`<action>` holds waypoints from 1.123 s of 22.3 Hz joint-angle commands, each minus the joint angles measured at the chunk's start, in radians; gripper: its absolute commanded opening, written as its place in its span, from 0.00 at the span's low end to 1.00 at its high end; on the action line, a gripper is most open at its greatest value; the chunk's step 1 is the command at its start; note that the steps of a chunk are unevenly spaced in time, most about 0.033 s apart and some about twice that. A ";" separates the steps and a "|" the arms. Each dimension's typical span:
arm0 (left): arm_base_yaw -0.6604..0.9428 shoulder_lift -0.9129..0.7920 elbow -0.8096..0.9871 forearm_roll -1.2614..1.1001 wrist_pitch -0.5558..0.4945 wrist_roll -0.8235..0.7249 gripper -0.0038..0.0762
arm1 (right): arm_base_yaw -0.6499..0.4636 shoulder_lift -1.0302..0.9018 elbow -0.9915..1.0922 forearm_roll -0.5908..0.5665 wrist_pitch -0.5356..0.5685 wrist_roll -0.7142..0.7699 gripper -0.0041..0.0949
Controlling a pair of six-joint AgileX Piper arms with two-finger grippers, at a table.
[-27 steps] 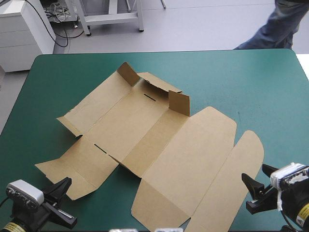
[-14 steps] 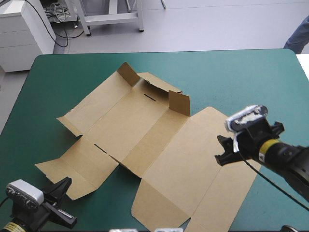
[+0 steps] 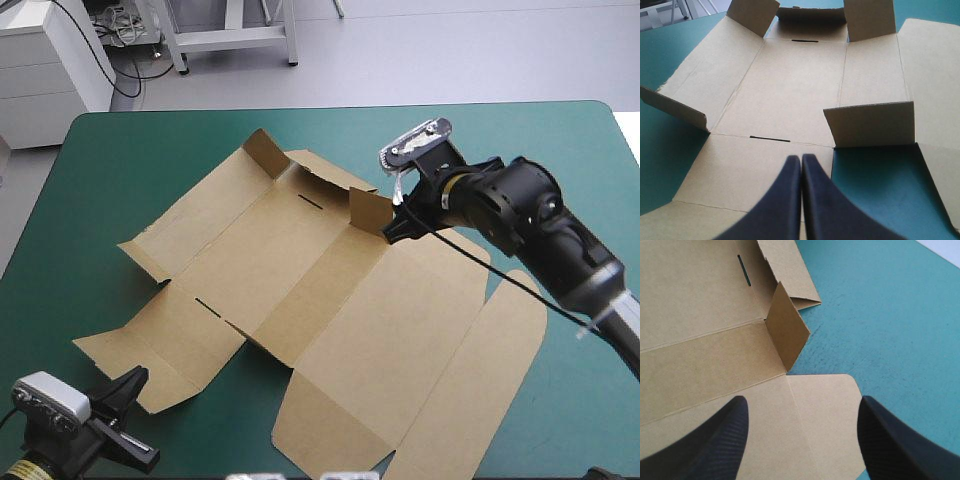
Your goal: Fold the box
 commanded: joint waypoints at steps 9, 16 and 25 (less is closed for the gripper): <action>-0.002 0.014 -0.021 -0.024 -0.075 -0.010 0.04 | -0.067 0.472 -0.600 0.099 0.164 -0.297 0.62; -0.002 0.014 -0.021 -0.024 -0.075 -0.010 0.04 | -0.067 0.591 -0.628 0.093 0.164 -0.368 0.56; -0.002 0.014 -0.021 -0.024 -0.075 -0.010 0.04 | -0.079 0.620 -0.628 0.087 0.164 -0.381 0.56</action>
